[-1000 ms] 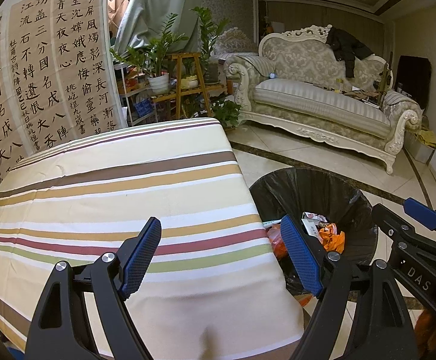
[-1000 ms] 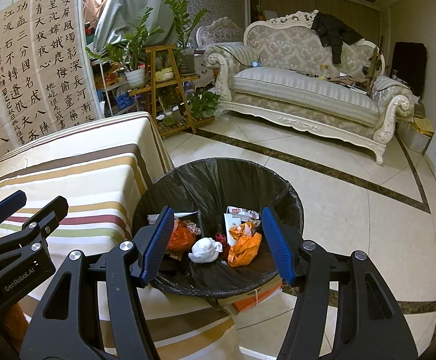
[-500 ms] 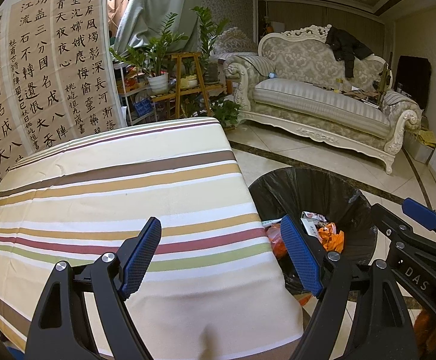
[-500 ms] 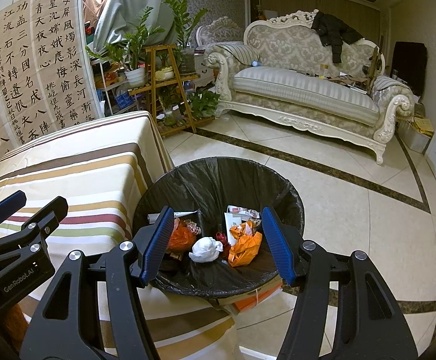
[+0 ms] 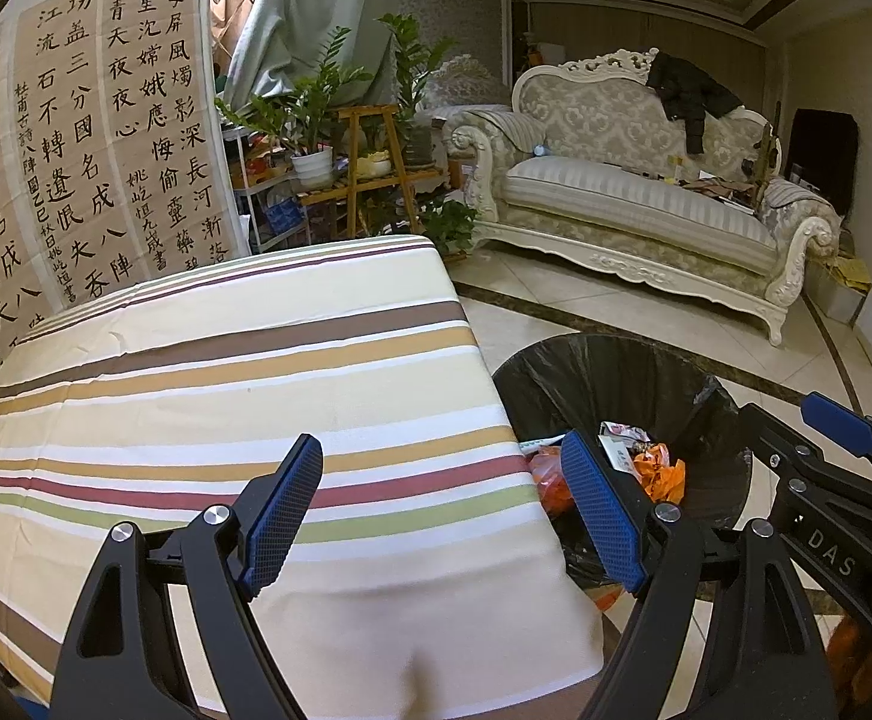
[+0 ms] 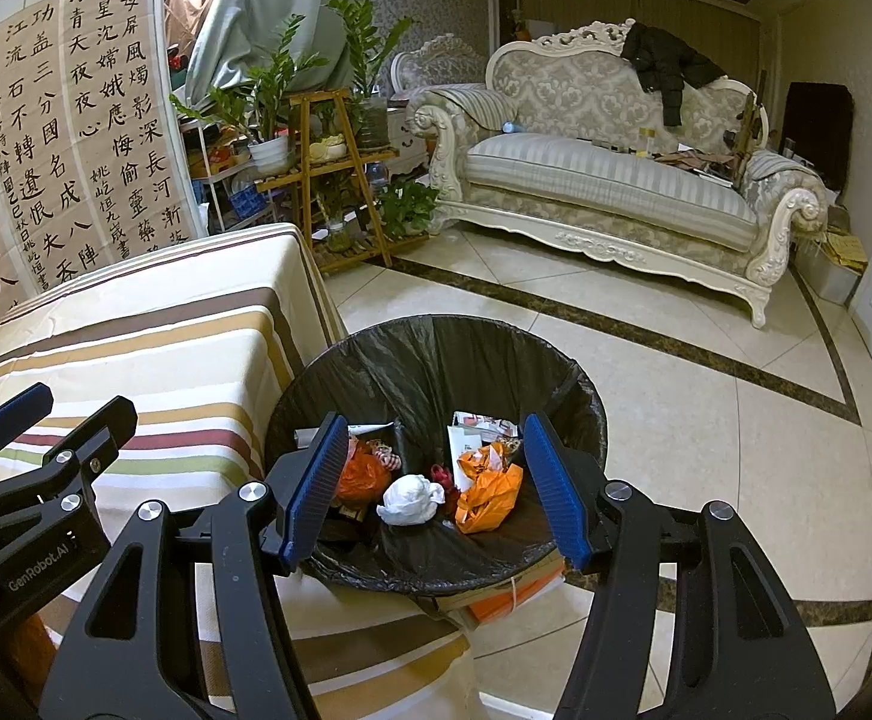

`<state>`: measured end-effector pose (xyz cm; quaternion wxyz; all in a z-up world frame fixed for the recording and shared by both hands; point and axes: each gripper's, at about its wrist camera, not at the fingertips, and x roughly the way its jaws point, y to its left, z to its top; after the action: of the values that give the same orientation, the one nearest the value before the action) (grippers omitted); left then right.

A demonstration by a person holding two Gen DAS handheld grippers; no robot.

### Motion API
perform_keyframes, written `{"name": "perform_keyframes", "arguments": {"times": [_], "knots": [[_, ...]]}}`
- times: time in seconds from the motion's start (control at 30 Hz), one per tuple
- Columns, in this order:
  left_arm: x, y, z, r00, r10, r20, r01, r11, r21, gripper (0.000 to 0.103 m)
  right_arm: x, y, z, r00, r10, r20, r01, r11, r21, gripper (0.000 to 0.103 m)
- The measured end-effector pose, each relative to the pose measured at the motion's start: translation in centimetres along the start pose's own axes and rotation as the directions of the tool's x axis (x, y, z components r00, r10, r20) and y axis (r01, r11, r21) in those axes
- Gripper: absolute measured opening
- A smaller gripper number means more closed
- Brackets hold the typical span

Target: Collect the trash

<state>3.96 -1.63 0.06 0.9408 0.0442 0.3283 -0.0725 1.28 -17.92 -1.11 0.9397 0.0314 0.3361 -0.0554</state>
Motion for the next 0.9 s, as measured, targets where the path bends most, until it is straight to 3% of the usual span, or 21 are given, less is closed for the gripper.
{"name": "perform_keyframes", "arguments": {"times": [0.37, 0.63, 0.9], "knots": [[-0.8, -0.1, 0.2, 0.999, 0.018, 0.049, -0.018, 1.0, 0.004, 0.079, 0.0, 0.0, 0.0, 1.0, 0.0, 0.0, 0.0, 1.0, 0.001, 0.059], [-0.7, 0.0, 0.2, 0.998, -0.03, 0.048, 0.03, 1.0, 0.004, 0.084, 0.0, 0.7, 0.1, 1.0, 0.004, -0.004, -0.004, 1.0, -0.006, 0.06], [0.1, 1.3, 0.5, 0.999, 0.023, 0.039, -0.022, 1.0, -0.023, 0.084, 0.3, 1.8, 0.6, 1.0, 0.016, -0.005, -0.016, 1.0, -0.025, 0.062]]}}
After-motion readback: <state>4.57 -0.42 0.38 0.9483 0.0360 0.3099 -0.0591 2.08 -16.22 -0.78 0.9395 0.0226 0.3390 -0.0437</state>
